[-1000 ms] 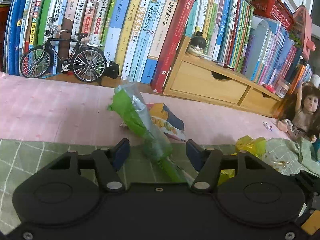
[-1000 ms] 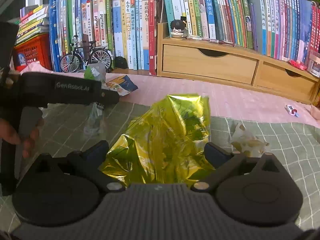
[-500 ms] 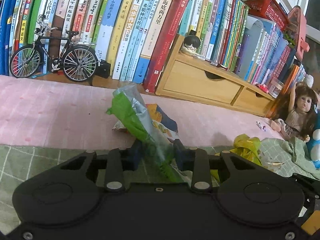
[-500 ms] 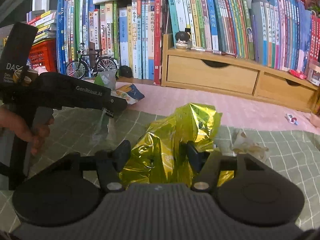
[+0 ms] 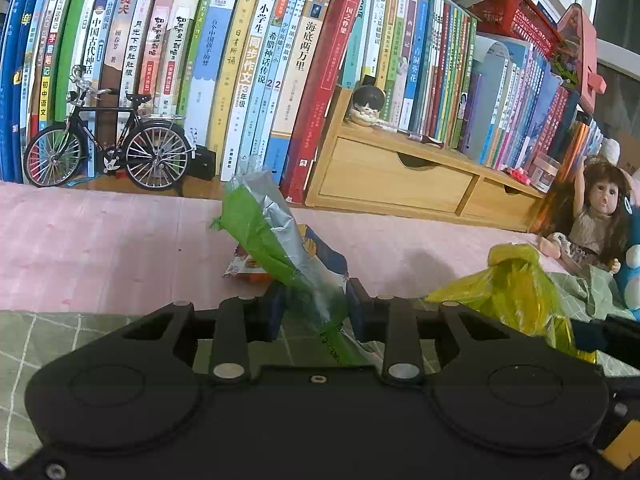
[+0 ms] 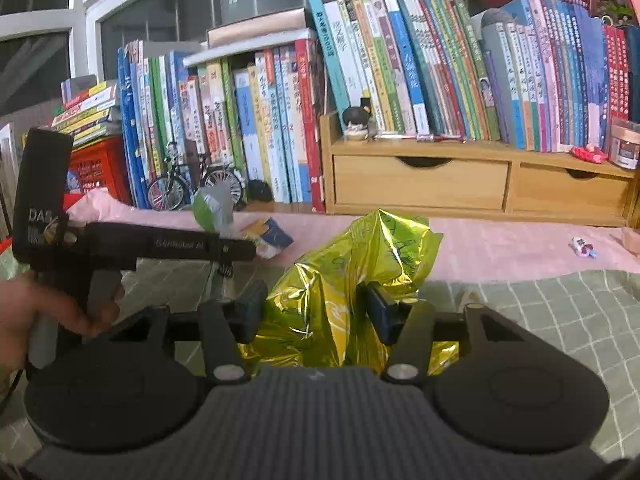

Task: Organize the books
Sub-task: 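Lift and carry the green wrapper and gold foil bag toward the bed edge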

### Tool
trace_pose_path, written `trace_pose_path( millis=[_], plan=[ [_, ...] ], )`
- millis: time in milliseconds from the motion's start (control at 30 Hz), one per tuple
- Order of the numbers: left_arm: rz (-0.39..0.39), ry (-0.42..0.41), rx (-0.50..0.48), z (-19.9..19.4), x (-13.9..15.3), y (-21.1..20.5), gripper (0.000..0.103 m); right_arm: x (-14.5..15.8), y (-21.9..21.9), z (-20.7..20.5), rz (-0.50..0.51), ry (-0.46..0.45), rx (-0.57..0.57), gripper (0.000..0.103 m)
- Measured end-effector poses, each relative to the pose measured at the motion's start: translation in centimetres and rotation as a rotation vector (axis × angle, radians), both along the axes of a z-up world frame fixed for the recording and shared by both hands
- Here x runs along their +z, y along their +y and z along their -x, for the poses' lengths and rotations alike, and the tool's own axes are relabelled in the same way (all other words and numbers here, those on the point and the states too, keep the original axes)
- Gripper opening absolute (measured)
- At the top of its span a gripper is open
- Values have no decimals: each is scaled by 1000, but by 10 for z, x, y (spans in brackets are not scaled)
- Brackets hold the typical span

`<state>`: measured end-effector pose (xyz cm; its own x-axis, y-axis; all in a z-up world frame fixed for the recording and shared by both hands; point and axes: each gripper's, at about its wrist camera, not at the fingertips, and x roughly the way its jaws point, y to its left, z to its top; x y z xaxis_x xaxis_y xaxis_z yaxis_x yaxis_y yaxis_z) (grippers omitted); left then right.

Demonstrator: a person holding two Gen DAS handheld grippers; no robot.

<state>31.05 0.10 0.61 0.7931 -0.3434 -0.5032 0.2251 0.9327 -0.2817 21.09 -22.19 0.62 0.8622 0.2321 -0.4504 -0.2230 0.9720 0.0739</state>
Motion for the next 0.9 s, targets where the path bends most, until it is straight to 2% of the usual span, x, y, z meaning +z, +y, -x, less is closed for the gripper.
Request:
trace_pose_path(
  millis=[333, 533, 700, 900],
  plan=[
    [-24, -25, 8, 10, 23, 9, 31, 13, 10, 0, 7, 15, 61, 58],
    [-43, -45, 3, 33, 42, 16, 31, 28, 15, 12, -8, 3, 70, 59],
    [-48, -44, 5, 64, 54, 21, 31, 40, 19, 34, -15, 0, 83, 59],
    [-46, -64, 1, 120, 69, 27, 31, 52, 19, 69, -22, -1, 85, 60]
  ],
)
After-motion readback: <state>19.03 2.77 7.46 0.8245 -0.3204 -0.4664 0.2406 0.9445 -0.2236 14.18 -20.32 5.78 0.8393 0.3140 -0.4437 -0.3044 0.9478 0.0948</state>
